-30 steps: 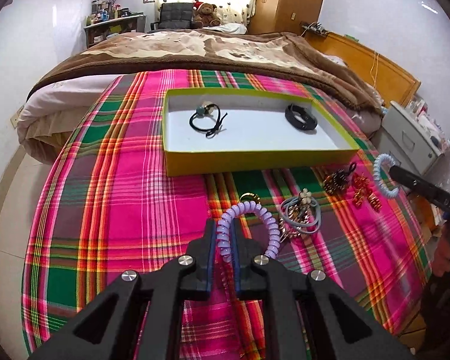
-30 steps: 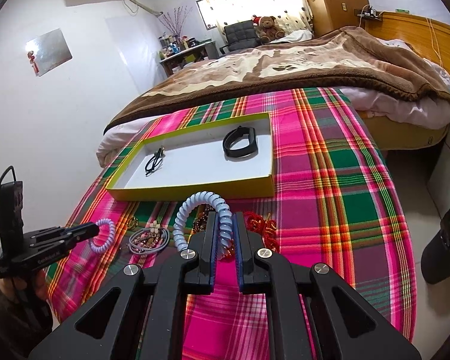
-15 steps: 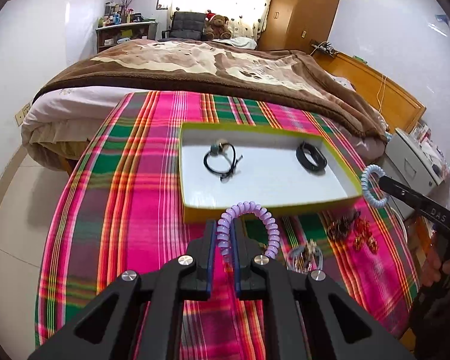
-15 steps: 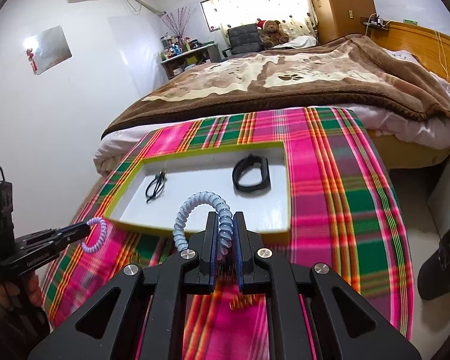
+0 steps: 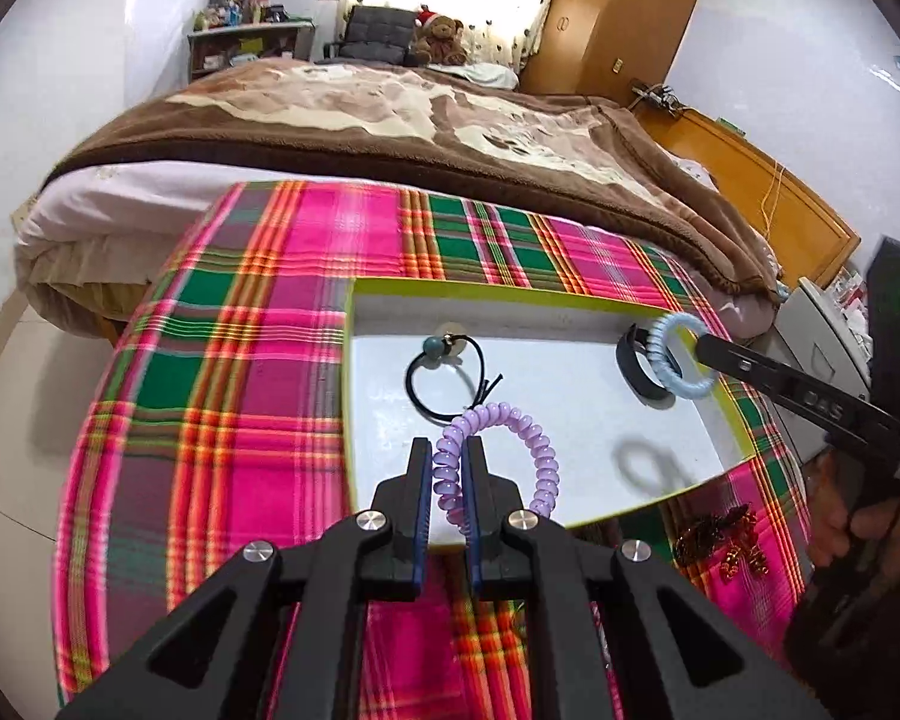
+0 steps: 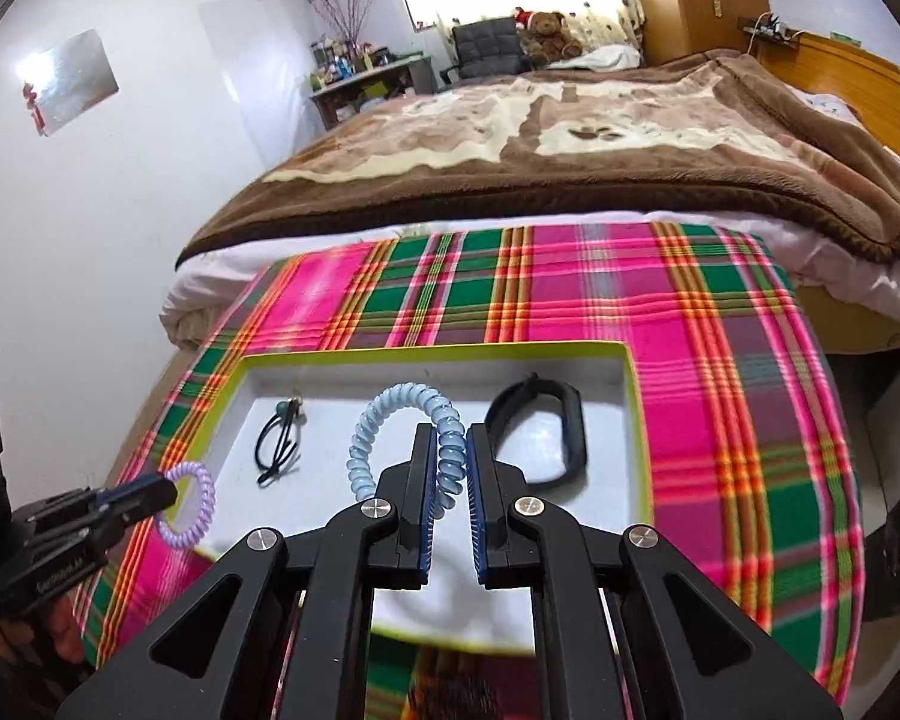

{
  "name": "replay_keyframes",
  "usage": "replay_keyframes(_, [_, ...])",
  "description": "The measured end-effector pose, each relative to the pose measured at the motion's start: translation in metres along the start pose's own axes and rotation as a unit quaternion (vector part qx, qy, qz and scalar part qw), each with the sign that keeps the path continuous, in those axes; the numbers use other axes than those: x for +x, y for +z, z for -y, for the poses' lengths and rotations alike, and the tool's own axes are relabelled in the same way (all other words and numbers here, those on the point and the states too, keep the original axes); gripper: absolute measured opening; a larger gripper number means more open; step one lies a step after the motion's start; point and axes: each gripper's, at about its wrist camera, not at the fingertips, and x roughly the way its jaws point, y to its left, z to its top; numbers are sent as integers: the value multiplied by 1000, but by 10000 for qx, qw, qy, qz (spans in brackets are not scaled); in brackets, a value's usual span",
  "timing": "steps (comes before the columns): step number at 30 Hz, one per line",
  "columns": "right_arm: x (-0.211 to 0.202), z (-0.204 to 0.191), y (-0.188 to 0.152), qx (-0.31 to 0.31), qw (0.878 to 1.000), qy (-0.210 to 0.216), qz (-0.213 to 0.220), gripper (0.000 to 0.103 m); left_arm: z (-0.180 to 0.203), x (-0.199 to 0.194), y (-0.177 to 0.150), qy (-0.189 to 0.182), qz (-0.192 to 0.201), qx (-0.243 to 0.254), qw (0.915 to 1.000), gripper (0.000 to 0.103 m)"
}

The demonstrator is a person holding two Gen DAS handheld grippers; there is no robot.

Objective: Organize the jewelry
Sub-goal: 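Lower both coiled hair ties into the tray and open both tools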

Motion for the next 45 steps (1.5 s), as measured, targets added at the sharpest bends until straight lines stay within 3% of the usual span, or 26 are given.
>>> replay_keyframes(16, [63,-9,8,-164,9980,-49,-602,10,-5,38,7,39,-315,-23,9995,10])
replay_keyframes(36, [75,-17,6,-402,9960,-341,-720,10,-8,47,9,-4,-422,-82,9991,12])
replay_keyframes(45, [70,-19,7,-389,9968,-277,-644,15,-5,44,9,2,-403,-98,9991,23])
